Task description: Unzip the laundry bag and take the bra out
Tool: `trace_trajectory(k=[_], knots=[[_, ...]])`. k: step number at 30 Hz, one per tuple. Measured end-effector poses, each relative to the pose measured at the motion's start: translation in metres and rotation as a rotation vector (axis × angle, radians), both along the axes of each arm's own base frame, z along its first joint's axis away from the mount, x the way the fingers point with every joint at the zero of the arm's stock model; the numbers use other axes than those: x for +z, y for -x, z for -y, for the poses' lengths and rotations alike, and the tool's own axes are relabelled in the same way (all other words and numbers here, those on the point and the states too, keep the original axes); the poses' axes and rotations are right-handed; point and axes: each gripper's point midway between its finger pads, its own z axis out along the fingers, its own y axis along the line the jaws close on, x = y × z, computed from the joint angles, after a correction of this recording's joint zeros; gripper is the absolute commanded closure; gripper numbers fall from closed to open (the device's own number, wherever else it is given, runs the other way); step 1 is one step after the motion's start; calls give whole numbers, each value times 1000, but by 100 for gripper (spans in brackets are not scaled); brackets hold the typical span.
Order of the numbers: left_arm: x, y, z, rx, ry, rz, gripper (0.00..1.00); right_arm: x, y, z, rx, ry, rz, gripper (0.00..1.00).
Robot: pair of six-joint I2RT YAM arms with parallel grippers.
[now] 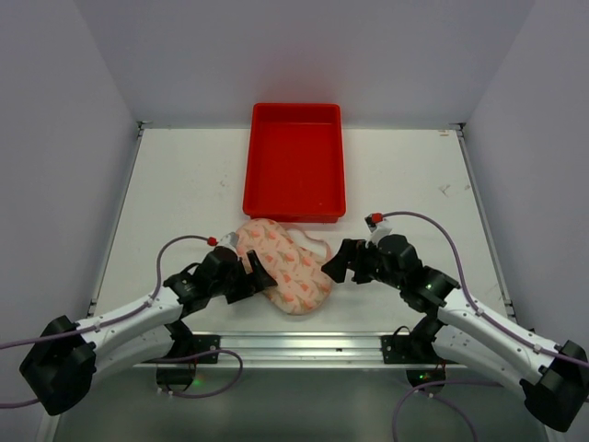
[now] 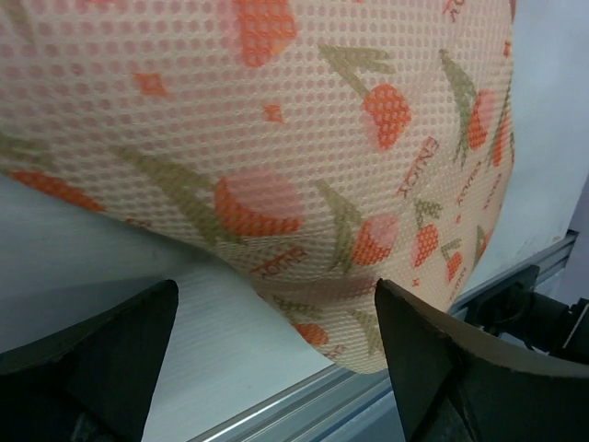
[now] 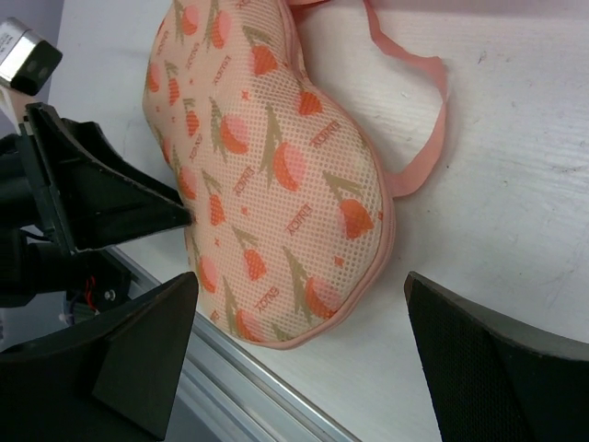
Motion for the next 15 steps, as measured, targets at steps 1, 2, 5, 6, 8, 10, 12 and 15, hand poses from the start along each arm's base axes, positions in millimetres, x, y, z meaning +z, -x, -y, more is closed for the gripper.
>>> trace_trajectory(k=[1, 2, 5, 6, 8, 10, 12, 15], knots=[[3, -2, 4, -2, 21, 8, 13, 1, 0, 0, 2, -5, 2, 5], [3, -2, 8, -5, 36, 10, 16, 3, 1, -1, 8, -11, 4, 5], [0, -1, 16, -11, 64, 3, 29, 5, 1, -3, 17, -19, 10, 5], [0, -1, 18, -12, 72, 1, 37, 5, 1, -3, 19, -18, 10, 5], [1, -3, 24, -17, 91, 7, 45, 5, 2, -3, 22, -17, 12, 5], [3, -5, 32, -23, 115, 15, 61, 5, 2, -4, 29, -17, 13, 5], [7, -5, 40, -35, 139, 24, 85, 6, 4, -4, 40, -20, 17, 7], [15, -4, 51, -46, 183, 38, 100, 8, 5, -3, 54, -17, 35, 8]])
